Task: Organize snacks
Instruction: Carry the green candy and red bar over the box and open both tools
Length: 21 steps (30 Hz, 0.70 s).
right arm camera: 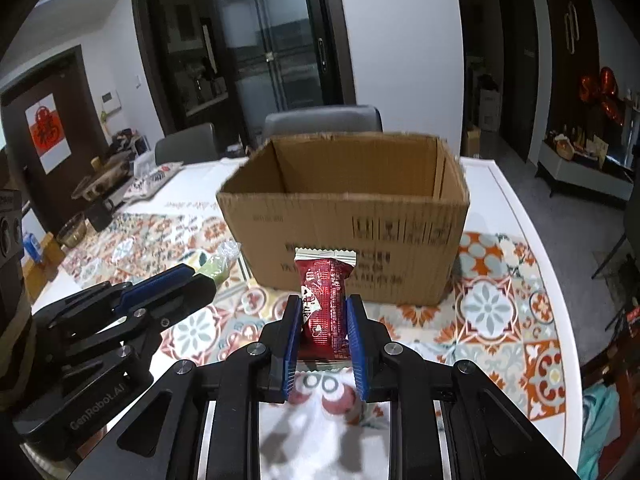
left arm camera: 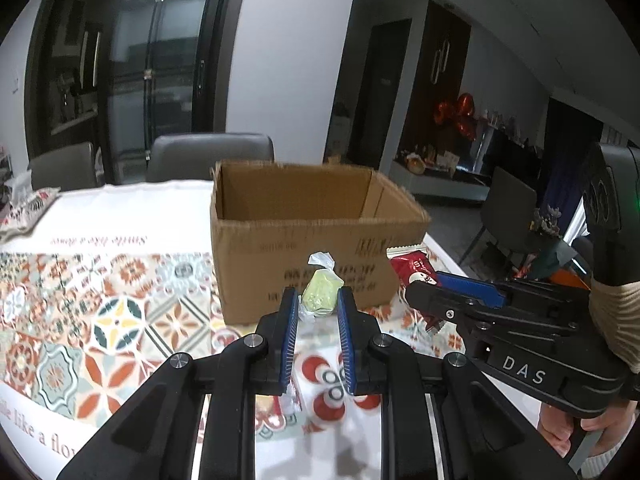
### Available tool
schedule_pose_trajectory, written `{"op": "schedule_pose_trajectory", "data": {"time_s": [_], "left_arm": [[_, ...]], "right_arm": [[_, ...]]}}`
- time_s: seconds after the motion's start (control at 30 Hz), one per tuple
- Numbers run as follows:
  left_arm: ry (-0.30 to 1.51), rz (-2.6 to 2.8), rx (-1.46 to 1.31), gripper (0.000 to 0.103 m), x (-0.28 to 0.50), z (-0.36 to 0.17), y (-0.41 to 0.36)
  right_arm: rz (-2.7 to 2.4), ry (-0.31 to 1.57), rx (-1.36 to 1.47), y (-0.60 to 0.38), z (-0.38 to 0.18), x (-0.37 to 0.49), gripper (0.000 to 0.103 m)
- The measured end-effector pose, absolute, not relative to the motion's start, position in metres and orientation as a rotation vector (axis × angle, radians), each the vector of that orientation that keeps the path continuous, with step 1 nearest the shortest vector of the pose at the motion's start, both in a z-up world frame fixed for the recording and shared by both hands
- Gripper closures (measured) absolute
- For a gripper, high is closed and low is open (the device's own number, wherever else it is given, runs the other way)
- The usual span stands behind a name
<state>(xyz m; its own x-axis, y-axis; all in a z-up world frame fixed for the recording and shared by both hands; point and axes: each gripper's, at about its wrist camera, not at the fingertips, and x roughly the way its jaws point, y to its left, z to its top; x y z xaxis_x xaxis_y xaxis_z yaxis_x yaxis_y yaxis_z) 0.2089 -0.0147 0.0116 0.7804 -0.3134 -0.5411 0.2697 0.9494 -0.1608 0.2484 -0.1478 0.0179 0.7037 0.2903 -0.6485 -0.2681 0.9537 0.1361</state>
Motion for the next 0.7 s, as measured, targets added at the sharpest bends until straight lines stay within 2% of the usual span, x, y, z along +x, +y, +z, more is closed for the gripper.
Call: {"op": "schedule_pose_trajectory", "data": {"time_s": [0.37, 0.7], "left_arm": [[0.523, -0.296, -0.06, 0.083, 0.231, 0.05, -0.01], [0.518, -0.273, -0.013, 0.083, 0.272, 0.073, -0.009]], "right_arm": [[0.313, 0.625, 0.021, -0.146, 0.065, 0.261, 0.079], [0.314, 0.635, 0.026, -0.147, 0.084, 0.301, 0.079]]}}
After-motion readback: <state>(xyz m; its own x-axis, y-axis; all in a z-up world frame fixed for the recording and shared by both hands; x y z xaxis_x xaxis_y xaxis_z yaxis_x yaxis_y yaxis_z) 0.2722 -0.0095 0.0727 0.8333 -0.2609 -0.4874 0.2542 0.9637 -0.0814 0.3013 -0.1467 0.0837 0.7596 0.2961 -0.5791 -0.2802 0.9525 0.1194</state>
